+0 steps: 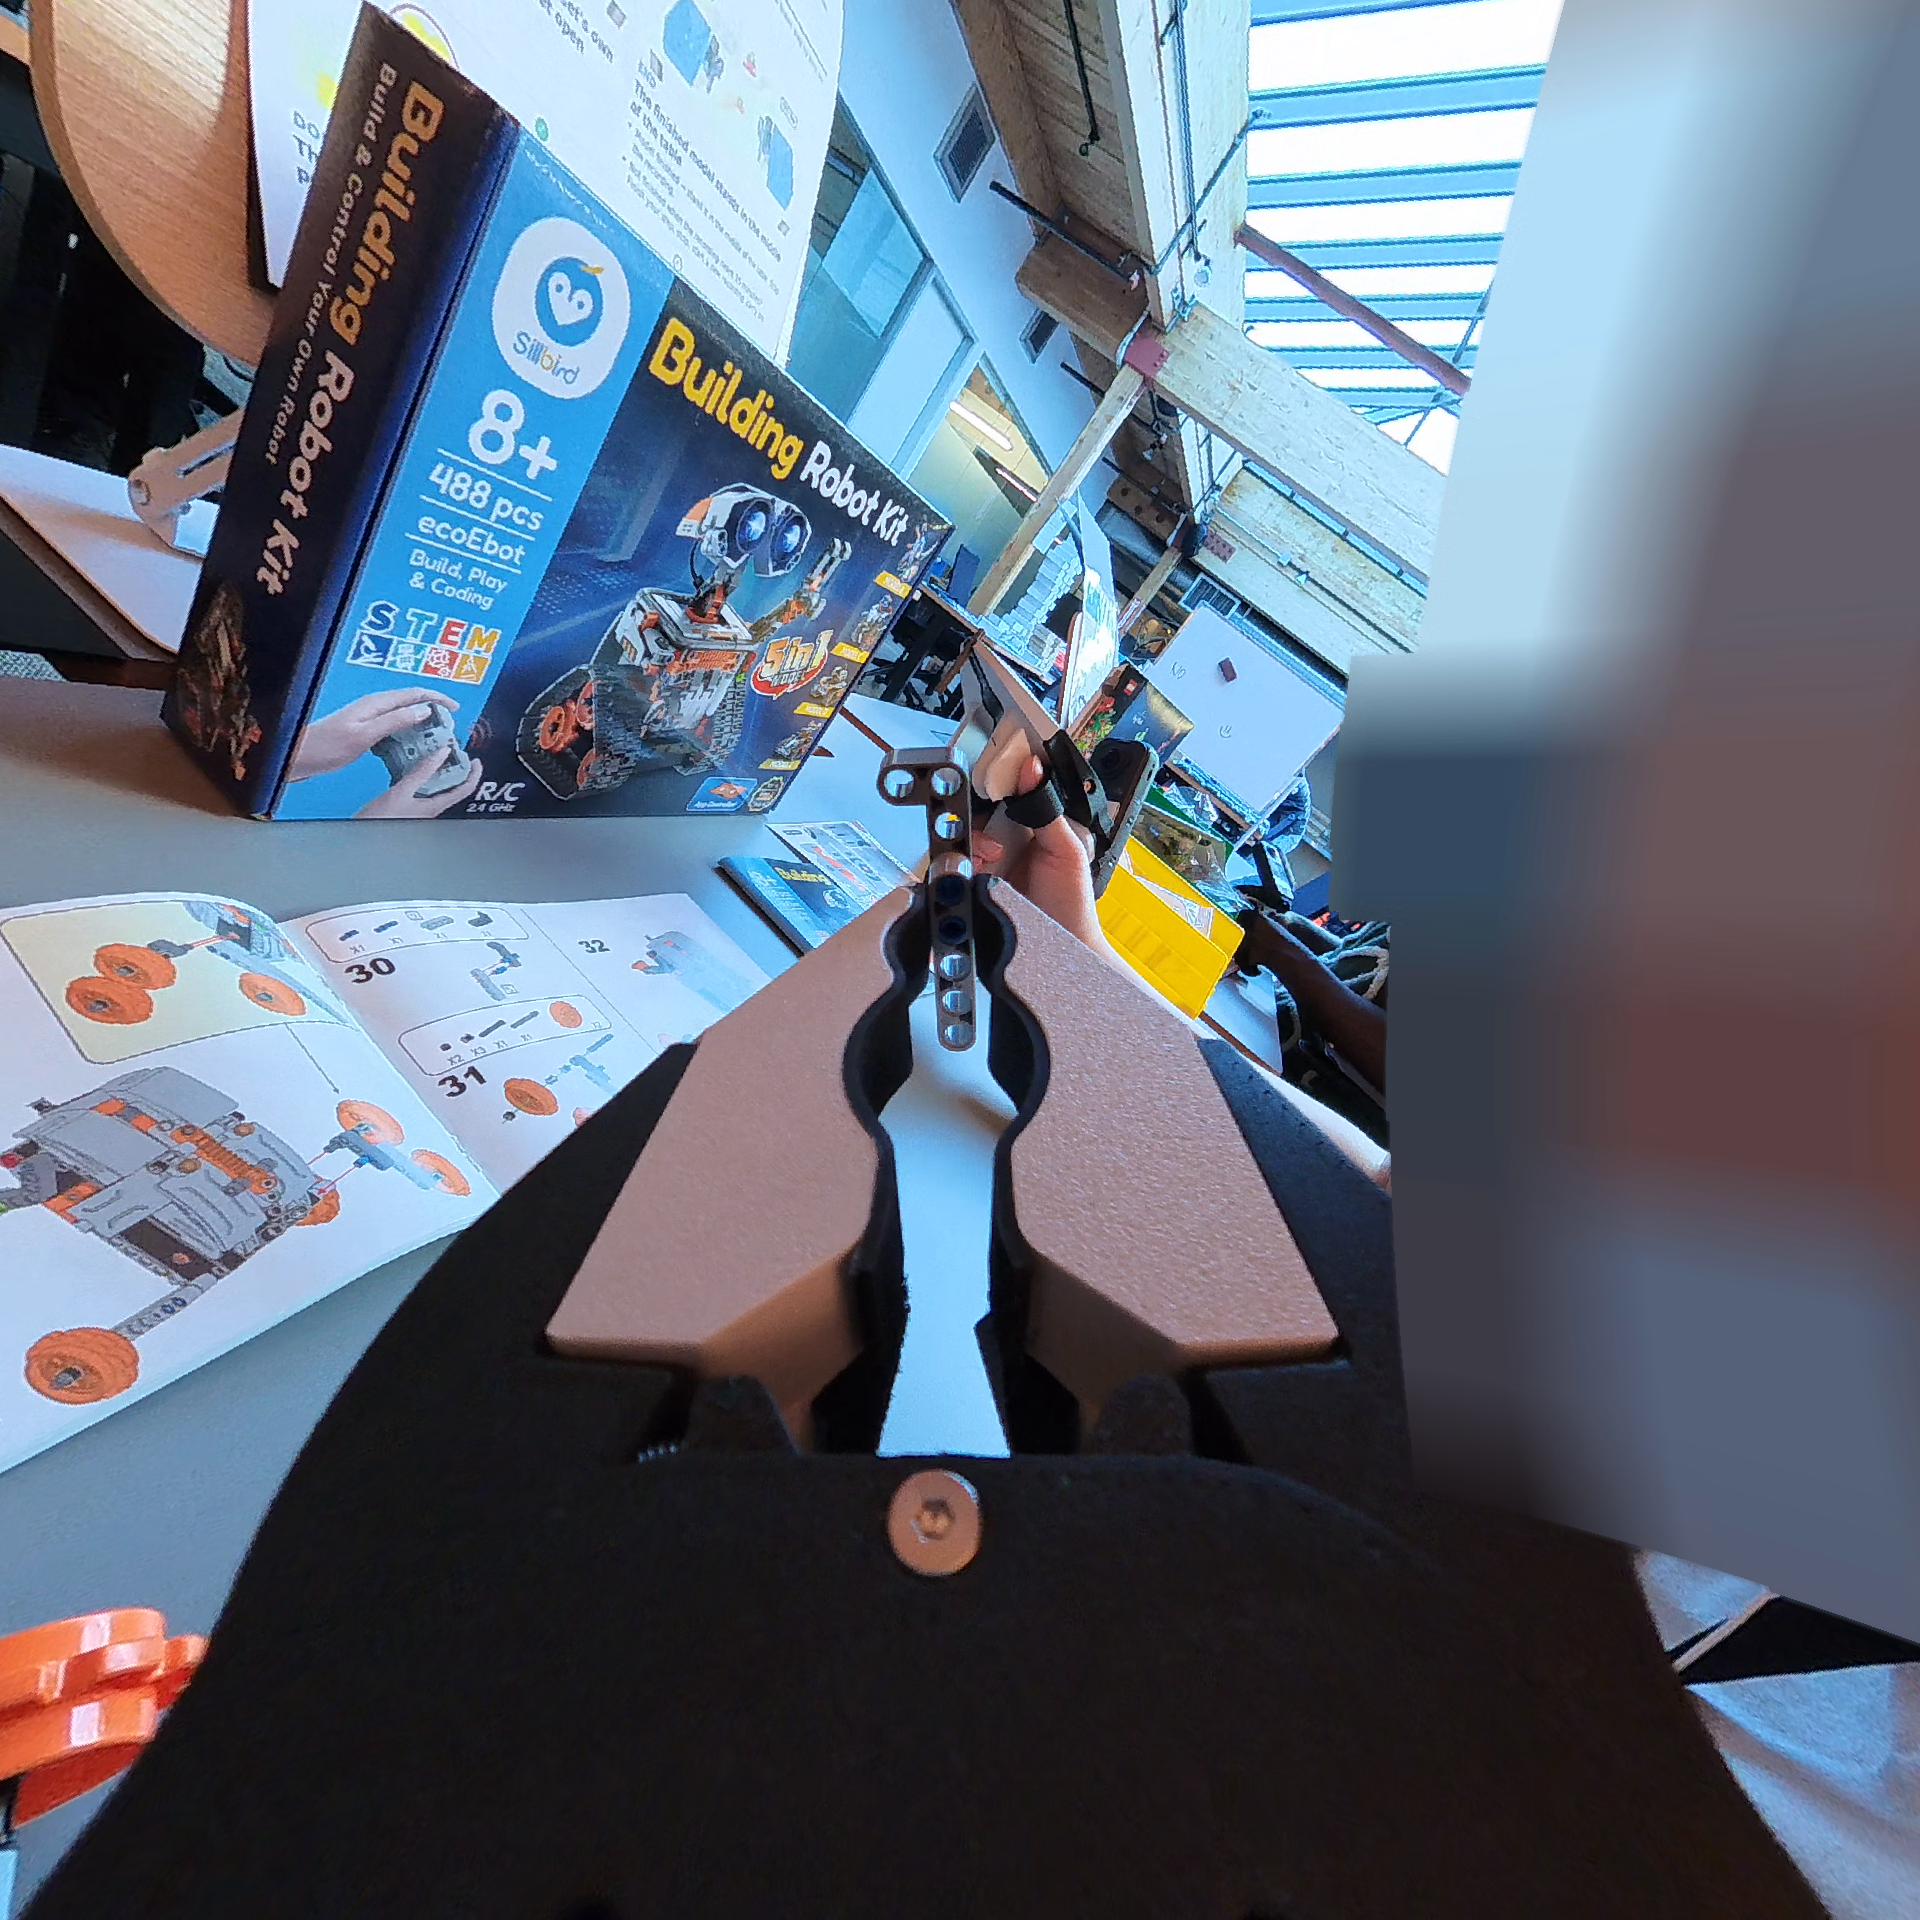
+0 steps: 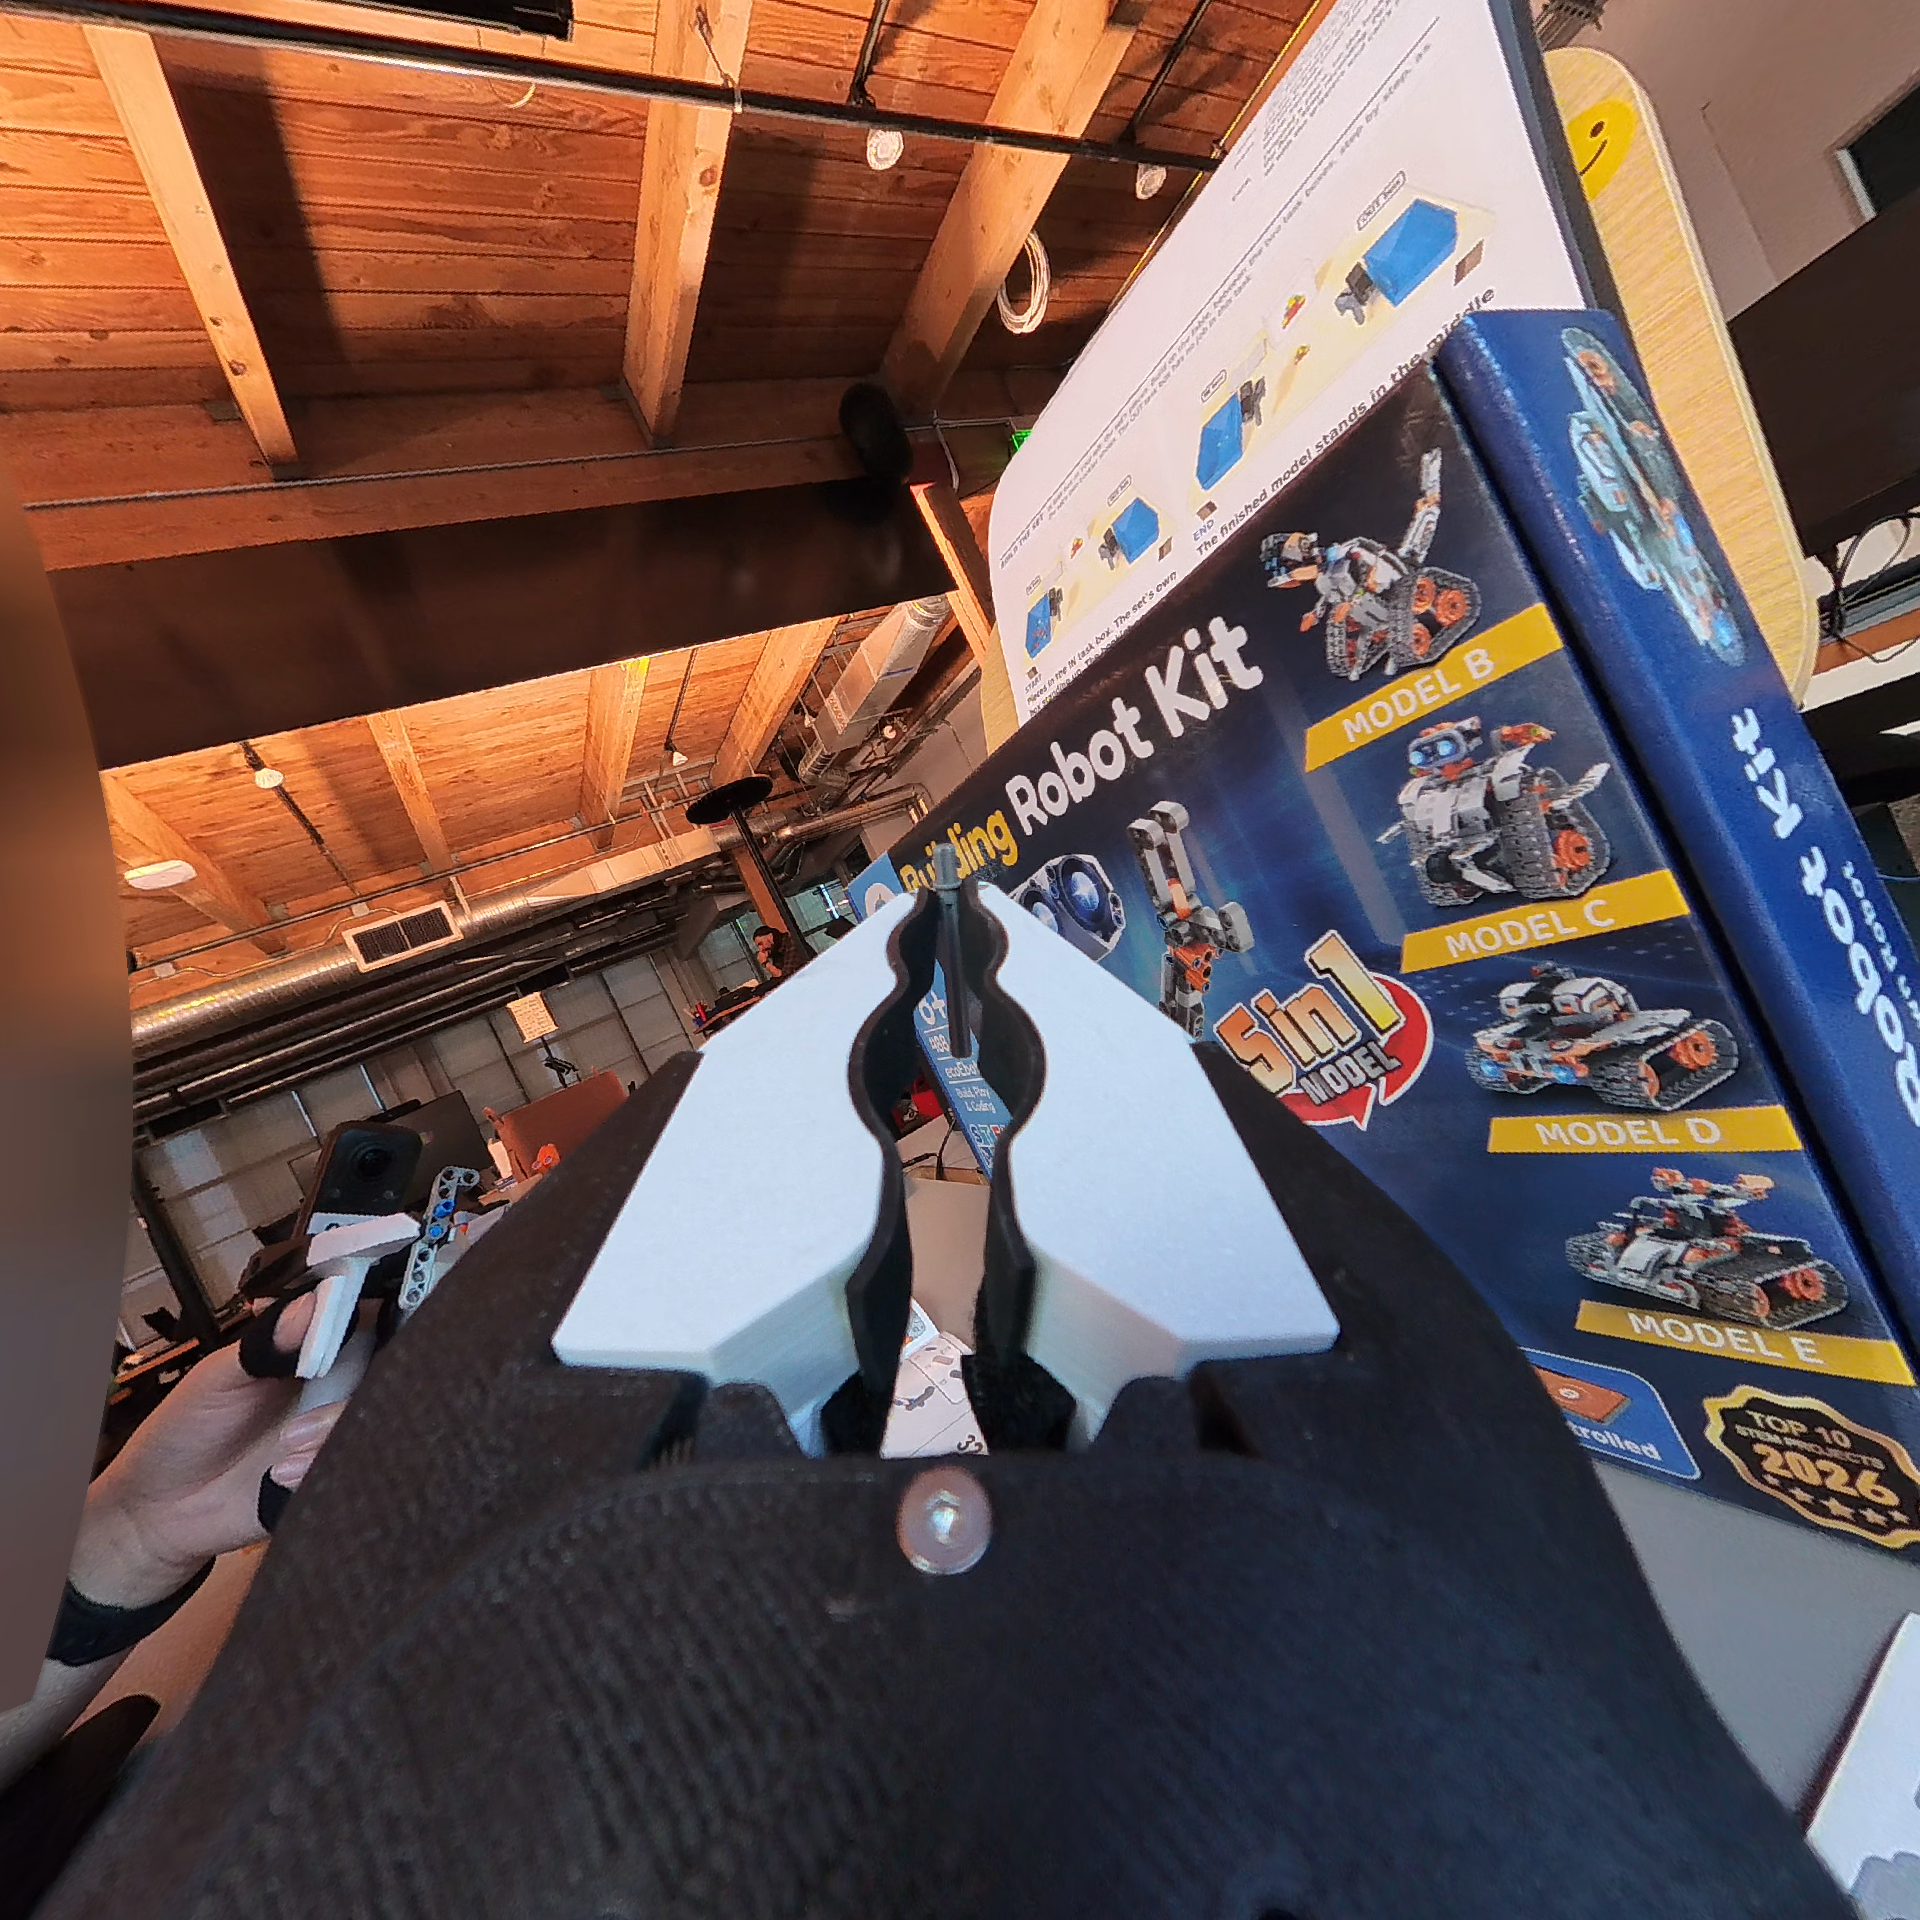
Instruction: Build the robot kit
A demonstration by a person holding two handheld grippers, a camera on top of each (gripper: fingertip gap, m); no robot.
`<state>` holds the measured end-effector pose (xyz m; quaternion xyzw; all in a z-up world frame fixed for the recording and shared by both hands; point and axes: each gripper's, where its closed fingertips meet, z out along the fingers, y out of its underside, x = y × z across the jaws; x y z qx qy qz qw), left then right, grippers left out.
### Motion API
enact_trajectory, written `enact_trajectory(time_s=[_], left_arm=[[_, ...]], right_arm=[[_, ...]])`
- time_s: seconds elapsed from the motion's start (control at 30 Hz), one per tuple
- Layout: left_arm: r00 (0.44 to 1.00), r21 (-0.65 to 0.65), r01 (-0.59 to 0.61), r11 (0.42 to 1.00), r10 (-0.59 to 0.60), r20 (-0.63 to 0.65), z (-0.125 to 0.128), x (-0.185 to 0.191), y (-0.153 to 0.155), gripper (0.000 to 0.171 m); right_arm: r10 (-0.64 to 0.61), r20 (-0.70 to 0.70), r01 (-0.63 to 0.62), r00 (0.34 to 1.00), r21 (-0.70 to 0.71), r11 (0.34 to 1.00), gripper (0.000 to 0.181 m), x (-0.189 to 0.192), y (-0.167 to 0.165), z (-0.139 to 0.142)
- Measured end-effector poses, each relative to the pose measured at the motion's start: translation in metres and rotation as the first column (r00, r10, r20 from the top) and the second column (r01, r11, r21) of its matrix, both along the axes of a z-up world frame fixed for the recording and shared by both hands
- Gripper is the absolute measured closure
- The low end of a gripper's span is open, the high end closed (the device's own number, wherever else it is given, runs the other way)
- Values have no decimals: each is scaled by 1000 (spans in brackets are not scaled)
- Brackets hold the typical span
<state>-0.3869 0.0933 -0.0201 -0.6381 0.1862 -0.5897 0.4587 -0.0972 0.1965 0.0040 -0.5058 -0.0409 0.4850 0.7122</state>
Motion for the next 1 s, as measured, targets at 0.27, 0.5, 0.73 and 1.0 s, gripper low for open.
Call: enact_trajectory(time_s=[0.27, 0.5, 0.73, 1.0], left_arm=[[1000, -13, 12, 1000, -12, -5, -4, 4, 0, 167], [1000, -5, 12, 1000, -12, -5, -2, 3, -1, 167], [1000, -10, 12, 1000, -12, -6, -3, 2, 0, 167], [1000, 12, -12, 1000, 12, 0, 4, -4, 0, 167]], right_arm=[[92, 133, -93, 987, 0, 996, 179, -29, -7, 2], [416, 365, -415, 833, -86, 906, 178, -97, -41, -15], [753, 603, -550, 264, -547, 631, 178, -131, -114, -104], [727, 647, -306, -230, -757, 577, 178, -138, -152, -178]])
